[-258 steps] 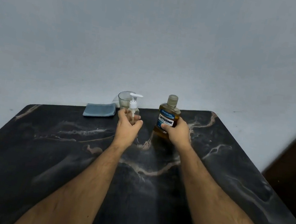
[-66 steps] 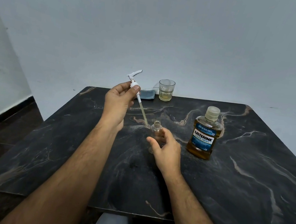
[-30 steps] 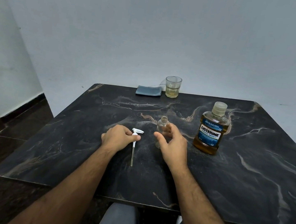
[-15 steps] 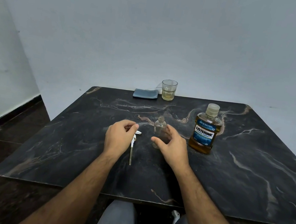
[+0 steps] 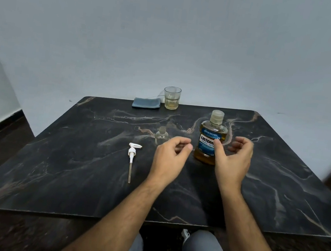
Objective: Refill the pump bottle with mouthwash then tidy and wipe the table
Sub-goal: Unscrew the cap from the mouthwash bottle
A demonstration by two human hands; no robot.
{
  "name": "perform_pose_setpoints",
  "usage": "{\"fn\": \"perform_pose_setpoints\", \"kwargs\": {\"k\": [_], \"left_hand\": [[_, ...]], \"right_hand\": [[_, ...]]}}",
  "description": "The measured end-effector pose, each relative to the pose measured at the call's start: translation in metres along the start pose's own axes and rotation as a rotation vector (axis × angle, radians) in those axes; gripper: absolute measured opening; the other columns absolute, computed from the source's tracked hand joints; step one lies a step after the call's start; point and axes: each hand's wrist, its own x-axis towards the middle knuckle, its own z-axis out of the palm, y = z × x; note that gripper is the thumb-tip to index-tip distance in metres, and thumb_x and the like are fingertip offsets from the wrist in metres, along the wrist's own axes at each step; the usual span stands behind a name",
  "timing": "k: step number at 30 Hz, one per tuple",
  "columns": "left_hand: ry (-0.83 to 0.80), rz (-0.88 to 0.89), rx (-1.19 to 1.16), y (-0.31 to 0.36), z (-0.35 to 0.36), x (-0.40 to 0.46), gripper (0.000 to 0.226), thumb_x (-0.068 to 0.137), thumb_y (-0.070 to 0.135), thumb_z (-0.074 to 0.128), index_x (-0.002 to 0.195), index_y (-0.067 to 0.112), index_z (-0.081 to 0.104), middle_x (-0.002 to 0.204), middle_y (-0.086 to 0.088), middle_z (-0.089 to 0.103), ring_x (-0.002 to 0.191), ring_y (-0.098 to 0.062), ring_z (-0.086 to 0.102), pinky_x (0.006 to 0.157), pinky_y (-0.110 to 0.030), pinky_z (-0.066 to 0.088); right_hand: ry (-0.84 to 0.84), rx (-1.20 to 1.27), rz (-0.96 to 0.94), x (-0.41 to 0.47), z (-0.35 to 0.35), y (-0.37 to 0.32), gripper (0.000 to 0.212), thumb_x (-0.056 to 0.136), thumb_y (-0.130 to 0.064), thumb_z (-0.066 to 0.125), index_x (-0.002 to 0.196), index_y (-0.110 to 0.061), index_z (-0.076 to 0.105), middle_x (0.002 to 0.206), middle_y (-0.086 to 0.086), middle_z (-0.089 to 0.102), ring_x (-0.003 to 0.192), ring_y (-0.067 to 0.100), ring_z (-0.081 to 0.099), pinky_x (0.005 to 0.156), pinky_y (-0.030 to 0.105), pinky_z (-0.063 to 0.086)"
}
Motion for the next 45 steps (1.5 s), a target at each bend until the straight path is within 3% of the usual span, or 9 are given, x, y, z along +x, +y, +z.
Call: {"fn": "perform_pose_setpoints", "kwargs": {"k": [3,6,10,15,21,29,34,39,45], "left_hand": [[-0.019,-0.031,-0.047,0.009,0.012,0.012,0.028,0.093,0.028,0.064,0.121,0.021,0.066,0.110,0.009,0.071,0.102,-0.001,0.066,0.089,-0.037,0.058],[-0.025,-0.023,-0.029,0.019,0.016,0.024,0.032,0.094,0.027,0.064,0.125,0.018,0.064,0.117,0.006,0.069,0.104,0.000,0.064,0.092,-0.028,0.056],[-0.037,0.015,-0.013,0.035,0.018,0.045,0.036,0.093,0.025,0.065,0.128,0.017,0.062,0.126,0.005,0.067,0.108,-0.001,0.062,0.096,-0.024,0.052],[-0.133,0.070,-0.030,0.057,0.024,0.077,0.040,0.091,0.021,0.068,0.130,0.013,0.060,0.128,0.001,0.066,0.115,-0.007,0.061,0.104,-0.034,0.050],[-0.346,0.073,0.053,0.071,0.037,0.099,0.037,0.093,0.025,0.066,0.129,0.017,0.061,0.125,0.004,0.068,0.117,-0.008,0.061,0.105,-0.037,0.049],[-0.419,0.066,-0.036,0.059,0.032,0.101,0.035,0.091,0.019,0.069,0.125,0.017,0.063,0.121,0.001,0.070,0.115,-0.009,0.063,0.101,-0.033,0.051],[-0.313,0.111,0.031,0.054,0.038,0.099,0.029,0.088,0.024,0.071,0.116,0.024,0.068,0.112,0.004,0.072,0.107,-0.008,0.066,0.097,-0.038,0.054],[-0.134,0.155,0.156,0.057,0.049,0.088,0.030,0.087,0.036,0.071,0.116,0.026,0.069,0.107,0.008,0.073,0.098,-0.005,0.067,0.092,-0.033,0.055],[0.088,0.129,0.187,0.061,0.062,0.079,0.040,0.079,0.047,0.077,0.111,0.025,0.070,0.099,0.008,0.073,0.092,-0.005,0.067,0.084,-0.026,0.056]], "right_hand": [[-0.262,-0.020,0.124,0.022,0.001,0.016,0.079,0.074,-0.036,0.083,0.138,-0.023,0.038,0.134,0.003,0.054,0.121,0.016,0.053,0.103,0.043,0.046],[-0.460,0.130,0.207,0.035,0.006,0.022,0.088,0.073,-0.033,0.086,0.143,-0.026,0.033,0.141,0.004,0.053,0.126,0.018,0.053,0.106,0.044,0.046],[-0.539,0.247,0.235,0.043,0.013,0.024,0.065,0.075,-0.020,0.084,0.130,-0.022,0.049,0.125,0.000,0.063,0.116,0.016,0.061,0.100,0.041,0.051],[-0.623,0.317,0.213,0.041,0.014,0.023,0.037,0.084,-0.012,0.075,0.117,-0.019,0.060,0.109,-0.001,0.072,0.102,0.012,0.068,0.089,0.030,0.056],[-0.591,0.273,0.160,0.037,0.019,0.032,0.035,0.087,-0.017,0.073,0.119,-0.020,0.059,0.112,-0.001,0.071,0.104,0.011,0.067,0.088,0.027,0.054],[-0.586,0.231,0.121,0.031,0.020,0.035,0.039,0.089,-0.020,0.071,0.125,-0.015,0.058,0.113,-0.001,0.070,0.105,0.010,0.067,0.092,0.032,0.055],[-0.457,0.157,0.110,0.024,0.029,0.036,0.036,0.088,-0.022,0.072,0.121,-0.017,0.060,0.109,-0.003,0.070,0.102,0.010,0.067,0.092,0.037,0.055],[-0.294,-0.023,0.003,0.014,0.030,0.029,0.030,0.085,-0.028,0.072,0.112,-0.020,0.063,0.094,-0.011,0.070,0.090,0.008,0.068,0.079,0.027,0.053],[-0.287,-0.053,0.009,0.012,0.029,0.032,0.031,0.085,-0.030,0.070,0.114,-0.020,0.062,0.094,-0.008,0.072,0.088,0.008,0.068,0.080,0.035,0.056]]}}
